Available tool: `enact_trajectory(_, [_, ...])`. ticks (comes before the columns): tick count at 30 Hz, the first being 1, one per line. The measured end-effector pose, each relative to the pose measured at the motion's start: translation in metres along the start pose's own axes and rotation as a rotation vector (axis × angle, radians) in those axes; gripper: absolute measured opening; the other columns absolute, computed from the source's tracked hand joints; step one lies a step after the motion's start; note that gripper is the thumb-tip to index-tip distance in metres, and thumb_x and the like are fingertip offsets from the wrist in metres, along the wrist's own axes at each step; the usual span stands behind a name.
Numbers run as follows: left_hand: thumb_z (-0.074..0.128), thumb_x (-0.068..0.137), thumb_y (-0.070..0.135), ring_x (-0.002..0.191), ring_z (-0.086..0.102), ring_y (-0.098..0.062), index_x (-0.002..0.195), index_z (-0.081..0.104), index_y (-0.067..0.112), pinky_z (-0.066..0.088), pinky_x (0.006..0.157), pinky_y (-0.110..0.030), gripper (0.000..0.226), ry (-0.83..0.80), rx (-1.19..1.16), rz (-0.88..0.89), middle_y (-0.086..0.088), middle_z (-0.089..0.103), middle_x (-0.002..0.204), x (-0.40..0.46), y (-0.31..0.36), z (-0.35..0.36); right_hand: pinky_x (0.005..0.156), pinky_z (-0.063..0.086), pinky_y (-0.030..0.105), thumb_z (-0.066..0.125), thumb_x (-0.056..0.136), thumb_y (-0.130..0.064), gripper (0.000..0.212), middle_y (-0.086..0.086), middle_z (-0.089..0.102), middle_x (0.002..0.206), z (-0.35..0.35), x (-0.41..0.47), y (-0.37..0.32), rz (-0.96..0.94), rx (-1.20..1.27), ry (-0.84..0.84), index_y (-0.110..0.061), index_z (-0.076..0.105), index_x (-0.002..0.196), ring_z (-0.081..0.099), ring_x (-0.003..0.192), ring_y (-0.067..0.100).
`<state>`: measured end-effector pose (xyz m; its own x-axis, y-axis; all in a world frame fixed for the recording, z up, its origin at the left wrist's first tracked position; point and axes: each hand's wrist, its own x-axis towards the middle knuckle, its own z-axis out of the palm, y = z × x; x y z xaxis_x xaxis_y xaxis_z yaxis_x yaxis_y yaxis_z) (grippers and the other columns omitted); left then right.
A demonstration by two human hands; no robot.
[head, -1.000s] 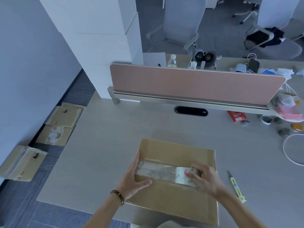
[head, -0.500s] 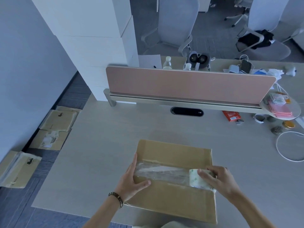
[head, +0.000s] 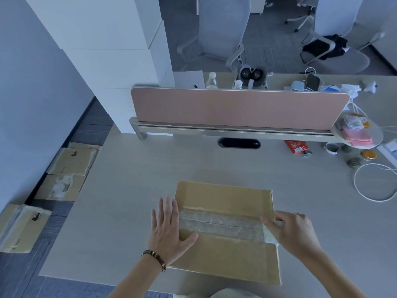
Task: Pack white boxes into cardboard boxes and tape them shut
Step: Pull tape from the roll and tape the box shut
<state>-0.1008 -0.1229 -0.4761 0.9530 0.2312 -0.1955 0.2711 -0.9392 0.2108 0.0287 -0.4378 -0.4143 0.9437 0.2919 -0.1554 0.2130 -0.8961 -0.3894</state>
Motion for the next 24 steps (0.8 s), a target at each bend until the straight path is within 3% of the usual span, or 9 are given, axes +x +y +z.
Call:
enact_trajectory(3, [0.032,0.079,0.087,0.151,0.003,-0.039,0.153,0.017,-0.005,0.014,0.116,-0.06,0.119,-0.037,0.071,0.109,-0.022,0.002,0.164,-0.002,0.035,0.008,0.048,0.025,0.031,0.069,0.089,-0.043,0.061,0.002,0.022,0.05,-0.001,0.002,-0.002,0.028,0.068,0.0,-0.014,0.024,0.06,0.021,0.051,0.017])
enact_trajectory(5, [0.037,0.075,0.088,0.15,0.006,-0.043,0.151,0.021,-0.008,0.016,0.116,-0.058,0.124,-0.056,0.086,0.172,-0.027,0.004,0.162,-0.004,0.069,0.019,0.048,0.027,0.03,0.066,0.09,-0.043,0.054,0.002,0.027,0.05,-0.001,0.003,-0.005,0.031,0.062,-0.009,-0.014,0.029,0.062,0.025,0.051,0.018])
enact_trajectory(8, [0.04,0.073,0.089,0.148,0.012,-0.047,0.148,0.026,-0.012,0.017,0.113,-0.058,0.126,-0.047,0.054,0.128,-0.031,0.011,0.16,-0.003,0.102,0.027,0.048,0.031,0.03,0.063,0.088,-0.041,0.044,0.002,0.031,0.051,0.0,0.002,-0.008,0.055,0.066,-0.027,-0.019,0.035,0.063,0.027,0.051,0.018])
enact_trajectory(13, [0.033,0.077,0.09,0.148,0.013,-0.047,0.153,0.027,0.002,0.018,0.111,-0.064,0.117,-0.016,0.08,0.148,-0.024,0.015,0.162,-0.001,0.103,0.029,0.051,0.028,0.028,0.055,0.074,-0.032,0.026,-0.003,0.035,0.055,-0.014,-0.004,0.008,-0.033,0.374,-0.109,-0.015,0.041,0.06,0.029,0.055,0.01])
enact_trajectory(16, [0.031,0.077,0.091,0.148,0.01,-0.049,0.155,0.028,0.014,0.02,0.112,-0.067,0.11,-0.005,0.1,0.156,-0.023,0.015,0.162,0.0,0.104,0.028,0.049,0.028,0.022,0.069,0.071,-0.048,0.043,-0.008,0.042,0.055,-0.018,-0.006,0.025,0.032,0.523,-0.192,-0.01,0.05,0.064,0.036,0.052,0.008])
enact_trajectory(18, [0.031,0.077,0.091,0.148,0.008,-0.049,0.156,0.027,0.018,0.022,0.111,-0.069,0.108,0.002,0.104,0.155,-0.023,0.014,0.162,0.0,0.103,0.029,0.048,0.026,0.021,0.072,0.064,-0.061,0.058,-0.009,0.039,0.052,-0.017,-0.004,0.028,0.072,0.559,-0.205,-0.009,0.046,0.06,0.034,0.049,0.01])
enact_trajectory(21, [0.031,0.078,0.091,0.148,0.008,-0.049,0.156,0.026,0.015,0.023,0.111,-0.068,0.109,0.012,0.121,0.151,-0.023,0.014,0.162,-0.001,0.103,0.03,0.045,0.024,0.023,0.068,0.063,-0.071,0.067,-0.002,0.035,0.046,-0.017,0.0,0.036,0.02,0.404,-0.151,-0.015,0.033,0.054,0.03,0.047,0.009])
enact_trajectory(24, [0.03,0.078,0.09,0.148,0.009,-0.048,0.155,0.027,0.01,0.024,0.111,-0.068,0.111,0.007,0.13,0.142,-0.024,0.015,0.161,-0.001,0.105,0.03,0.053,0.041,0.028,0.056,0.077,-0.078,0.071,-0.001,0.044,0.046,-0.022,0.001,0.051,-0.025,0.027,-0.058,-0.011,0.037,0.06,0.046,0.056,0.012])
